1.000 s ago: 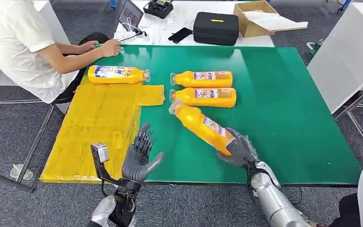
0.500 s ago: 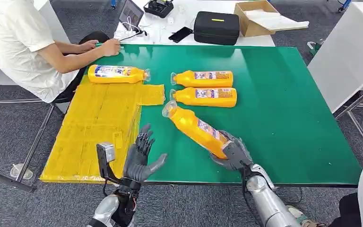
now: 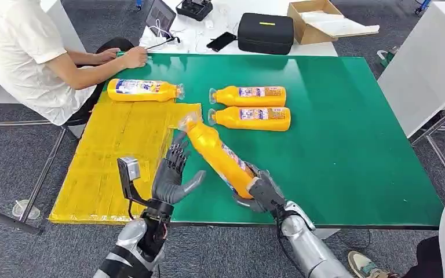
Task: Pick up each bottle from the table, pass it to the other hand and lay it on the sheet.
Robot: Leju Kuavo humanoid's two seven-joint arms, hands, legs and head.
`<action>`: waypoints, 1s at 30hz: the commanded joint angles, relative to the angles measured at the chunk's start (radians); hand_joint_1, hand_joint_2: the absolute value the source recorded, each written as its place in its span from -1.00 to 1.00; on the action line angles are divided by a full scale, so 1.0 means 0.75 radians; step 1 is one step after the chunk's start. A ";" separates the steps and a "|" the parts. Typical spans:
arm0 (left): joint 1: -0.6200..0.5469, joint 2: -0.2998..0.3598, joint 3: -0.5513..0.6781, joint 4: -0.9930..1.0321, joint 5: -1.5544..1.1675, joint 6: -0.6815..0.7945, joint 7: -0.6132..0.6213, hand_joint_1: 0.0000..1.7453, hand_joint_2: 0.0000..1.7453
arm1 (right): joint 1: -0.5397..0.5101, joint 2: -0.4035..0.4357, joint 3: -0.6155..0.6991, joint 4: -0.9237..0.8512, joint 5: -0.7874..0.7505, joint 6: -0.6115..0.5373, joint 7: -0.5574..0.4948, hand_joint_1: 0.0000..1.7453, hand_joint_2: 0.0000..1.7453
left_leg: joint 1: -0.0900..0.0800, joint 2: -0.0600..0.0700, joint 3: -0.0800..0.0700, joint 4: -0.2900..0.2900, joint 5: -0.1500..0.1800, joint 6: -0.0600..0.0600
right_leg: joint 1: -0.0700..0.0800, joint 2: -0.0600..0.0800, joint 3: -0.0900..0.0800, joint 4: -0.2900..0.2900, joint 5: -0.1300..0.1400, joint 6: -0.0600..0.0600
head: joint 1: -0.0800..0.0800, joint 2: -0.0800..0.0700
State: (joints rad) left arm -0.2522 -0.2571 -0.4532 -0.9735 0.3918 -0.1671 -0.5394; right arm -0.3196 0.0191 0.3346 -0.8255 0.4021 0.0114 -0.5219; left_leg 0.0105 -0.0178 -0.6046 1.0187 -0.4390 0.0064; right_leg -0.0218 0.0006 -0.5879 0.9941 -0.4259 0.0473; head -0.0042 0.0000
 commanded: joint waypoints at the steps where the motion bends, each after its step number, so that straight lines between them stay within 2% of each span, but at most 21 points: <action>1: -0.082 -0.069 0.131 0.176 0.179 0.022 0.109 -1.00 1.00 | 0.011 0.045 0.207 -0.023 -0.004 -0.036 -0.058 1.00 1.00 | 0.003 0.006 0.004 0.000 -0.001 0.000 | 0.004 0.004 0.003 -0.001 0.001 -0.005 | 0.000 0.000; 5: -0.087 -0.065 0.208 0.164 0.297 0.095 0.085 -1.00 1.00 | 0.036 0.045 0.197 -0.041 -0.047 -0.067 -0.051 1.00 1.00 | 0.001 0.005 0.001 0.000 -0.001 -0.001 | 0.002 0.003 0.000 0.000 0.001 -0.003 | 0.000 0.000; 10: -0.046 -0.056 0.200 0.123 0.371 0.114 0.087 -1.00 1.00 | 0.053 0.054 0.170 -0.053 -0.101 -0.092 -0.059 1.00 1.00 | 0.002 0.006 0.000 0.000 -0.001 0.000 | 0.003 0.003 -0.003 -0.001 0.001 -0.003 | -0.001 0.000; 12: -0.024 -0.053 0.180 0.109 0.369 0.101 0.069 -1.00 1.00 | 0.057 0.063 0.145 -0.060 -0.128 -0.106 -0.061 1.00 1.00 | 0.001 0.001 0.000 0.000 -0.001 0.000 | 0.002 0.000 -0.001 -0.001 0.000 -0.003 | -0.001 0.000; 15: 0.009 -0.044 0.127 0.100 0.367 0.107 0.052 -1.00 1.00 | 0.059 0.072 0.105 -0.071 -0.163 -0.149 -0.053 1.00 1.00 | 0.001 0.006 0.002 0.000 -0.002 0.001 | 0.003 0.005 0.000 -0.001 0.001 -0.004 | 0.000 0.000; 24: 0.021 0.003 -0.043 -0.007 0.274 -0.047 -0.018 -1.00 1.00 | 0.028 0.070 0.103 -0.013 -0.173 -0.118 -0.055 1.00 1.00 | 0.001 0.003 -0.002 0.000 -0.001 0.000 | 0.002 0.002 -0.002 0.000 0.001 -0.004 | -0.001 0.000; 28: 0.024 -0.001 -0.044 -0.007 0.274 -0.046 -0.018 -1.00 1.00 | 0.025 0.069 0.103 -0.014 -0.173 -0.118 -0.055 1.00 1.00 | 0.000 0.001 -0.003 -0.001 0.000 0.000 | 0.001 0.001 -0.004 0.000 0.001 -0.003 | 0.000 0.000; 30: 0.022 0.017 -0.107 -0.041 0.140 -0.045 -0.105 -1.00 1.00 | 0.008 0.073 0.101 -0.007 -0.178 -0.103 -0.055 1.00 1.00 | 0.001 0.002 -0.002 0.000 0.000 0.000 | 0.001 0.001 -0.003 0.000 0.001 -0.003 | -0.001 0.000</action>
State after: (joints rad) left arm -0.2209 -0.2995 -0.4200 -0.9713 0.6031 -0.1946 -0.5539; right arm -0.2613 0.0641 0.4185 -0.8671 0.2731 -0.0828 -0.5611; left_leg 0.0106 -0.0193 -0.6082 1.0187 -0.4389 0.0063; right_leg -0.0215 0.0000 -0.5915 0.9942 -0.4258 0.0469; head -0.0046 0.0000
